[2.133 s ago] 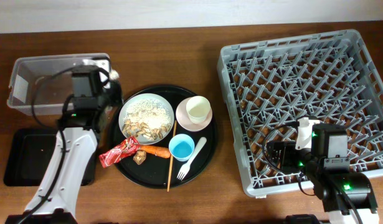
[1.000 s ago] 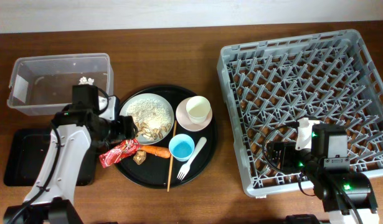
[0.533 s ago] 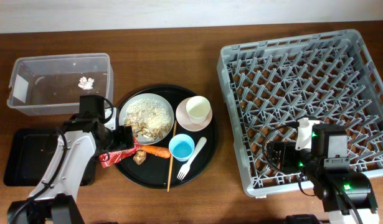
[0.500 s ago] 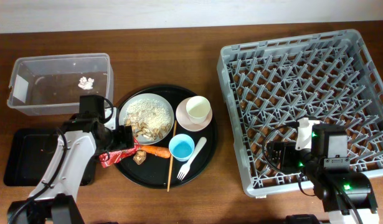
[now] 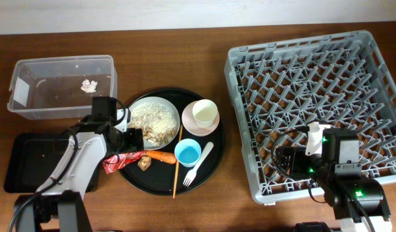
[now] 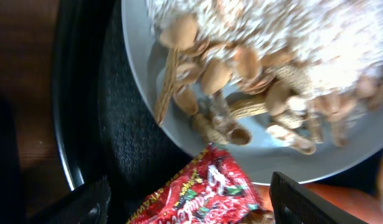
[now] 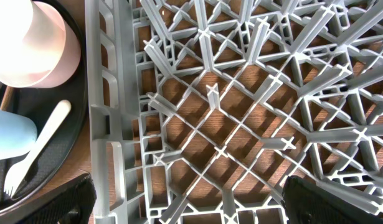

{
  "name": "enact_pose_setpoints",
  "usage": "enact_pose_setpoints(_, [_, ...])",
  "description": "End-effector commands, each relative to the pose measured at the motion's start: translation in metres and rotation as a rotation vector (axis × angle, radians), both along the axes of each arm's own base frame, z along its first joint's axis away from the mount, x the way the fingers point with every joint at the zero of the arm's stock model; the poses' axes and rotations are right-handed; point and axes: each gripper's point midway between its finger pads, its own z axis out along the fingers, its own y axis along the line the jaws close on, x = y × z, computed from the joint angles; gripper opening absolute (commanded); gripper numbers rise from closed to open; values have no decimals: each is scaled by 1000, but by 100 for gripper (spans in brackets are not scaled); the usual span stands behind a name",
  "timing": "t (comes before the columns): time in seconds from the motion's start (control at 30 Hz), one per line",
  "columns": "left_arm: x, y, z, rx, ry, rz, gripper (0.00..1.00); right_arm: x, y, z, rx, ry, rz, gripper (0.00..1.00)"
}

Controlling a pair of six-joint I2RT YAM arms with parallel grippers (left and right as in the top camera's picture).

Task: Sort waste into correct bins and load items into the dishwasher rack
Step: 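Lower the left gripper onto the red Apollo wrapper and grasp it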

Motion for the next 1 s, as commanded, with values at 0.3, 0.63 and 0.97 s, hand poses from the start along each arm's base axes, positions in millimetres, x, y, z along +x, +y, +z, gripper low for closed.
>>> enact_pose_setpoints(0.3, [-21,2,-21,13,102,9,4,3,2,9,6,-24,3,99])
enact_pose_setpoints(0.63, [-30,-1,-15,-2,155,6,10,3,2,9,6,-22,3,99])
enact_pose_setpoints(0.97, [-54,-33,2,-200,298,104,49,2,2,8,6,-17,3,99])
